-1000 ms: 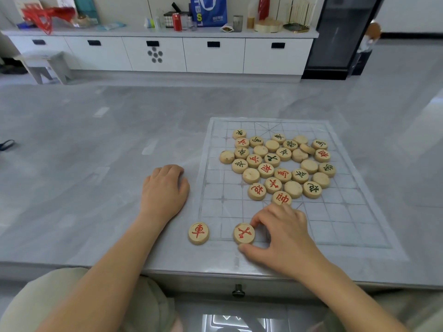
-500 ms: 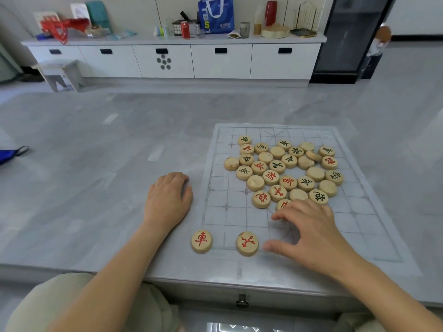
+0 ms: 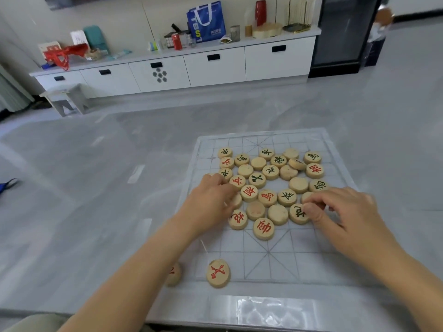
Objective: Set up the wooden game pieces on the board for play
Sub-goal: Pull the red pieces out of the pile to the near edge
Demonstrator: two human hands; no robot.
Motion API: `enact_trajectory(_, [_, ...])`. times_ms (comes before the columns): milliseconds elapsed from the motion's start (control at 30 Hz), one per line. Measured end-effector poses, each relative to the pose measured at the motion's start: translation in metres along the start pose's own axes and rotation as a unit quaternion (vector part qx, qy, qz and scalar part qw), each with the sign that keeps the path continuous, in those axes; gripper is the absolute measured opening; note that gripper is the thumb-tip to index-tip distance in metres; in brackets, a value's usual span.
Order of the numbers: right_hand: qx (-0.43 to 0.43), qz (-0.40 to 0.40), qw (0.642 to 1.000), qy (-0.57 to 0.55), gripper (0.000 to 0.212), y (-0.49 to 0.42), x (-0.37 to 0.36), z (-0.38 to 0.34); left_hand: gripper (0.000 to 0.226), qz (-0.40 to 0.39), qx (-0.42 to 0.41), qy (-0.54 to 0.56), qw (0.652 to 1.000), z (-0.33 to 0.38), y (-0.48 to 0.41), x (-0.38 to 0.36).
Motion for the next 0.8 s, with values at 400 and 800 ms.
enact_trajectory(400, [0.03,0.021,0.998,0.06,0.057,0.01,-0.009,-0.007,0.017,-0.021,0.062,0.05,0.997,-0.013,0.024,0.018])
enact_trajectory(800, [0.026,-0.023,0.992,0.119,0.058,0.013,-0.029,-0.003,0.033,0.103,0.136,0.526,0.833,-0.008,0.069,0.018])
Point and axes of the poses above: each hand's wrist, its own y-axis away from the middle knuckle, its own x-axis out of the back of the hand, z = x × y, the point moved 8 cm from there along -y, towards the middle knuckle, and after that the axes turned 11 degrees about -x, right-handed, at the moved point
